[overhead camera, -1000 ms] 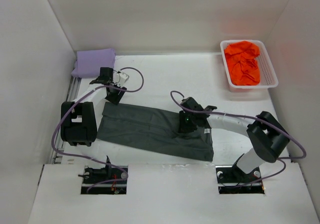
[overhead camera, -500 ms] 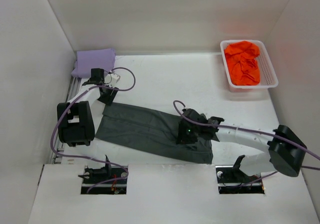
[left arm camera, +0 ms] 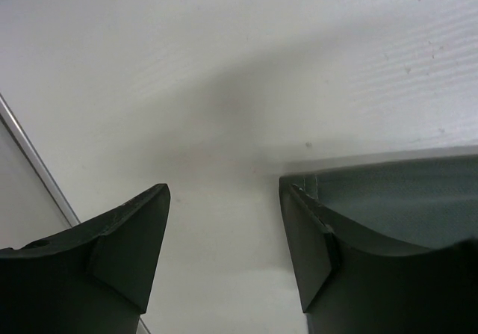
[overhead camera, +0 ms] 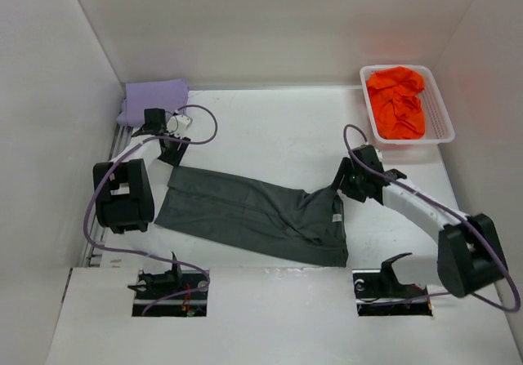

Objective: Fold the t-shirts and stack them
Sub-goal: Rotate the tshirt 60 degrees

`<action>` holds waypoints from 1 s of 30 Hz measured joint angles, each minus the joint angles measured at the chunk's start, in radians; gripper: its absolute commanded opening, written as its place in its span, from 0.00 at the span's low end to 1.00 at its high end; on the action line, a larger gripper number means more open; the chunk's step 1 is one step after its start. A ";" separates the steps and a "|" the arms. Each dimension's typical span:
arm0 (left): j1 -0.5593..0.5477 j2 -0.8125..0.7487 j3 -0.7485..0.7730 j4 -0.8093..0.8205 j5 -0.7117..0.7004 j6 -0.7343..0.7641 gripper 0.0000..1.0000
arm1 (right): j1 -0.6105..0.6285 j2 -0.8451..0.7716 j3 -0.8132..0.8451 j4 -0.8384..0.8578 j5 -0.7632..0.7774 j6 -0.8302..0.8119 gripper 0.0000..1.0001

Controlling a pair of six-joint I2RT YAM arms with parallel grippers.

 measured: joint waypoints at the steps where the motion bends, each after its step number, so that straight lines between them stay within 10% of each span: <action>1: 0.001 0.020 0.010 0.006 -0.001 0.000 0.59 | -0.009 0.037 0.000 0.009 -0.003 -0.013 0.68; 11: 0.011 0.075 -0.011 0.031 -0.003 0.021 0.18 | -0.004 0.132 -0.028 0.053 -0.061 -0.046 0.55; 16: 0.015 0.074 -0.018 0.028 -0.016 0.031 0.04 | -0.005 0.213 0.033 0.021 -0.090 -0.081 0.15; 24: 0.093 0.074 -0.017 0.012 -0.043 0.021 0.07 | -0.055 0.335 0.243 -0.097 -0.121 -0.152 0.03; 30: 0.100 0.072 0.002 -0.027 -0.055 0.009 0.35 | -0.083 0.735 0.888 -0.212 -0.121 -0.251 0.20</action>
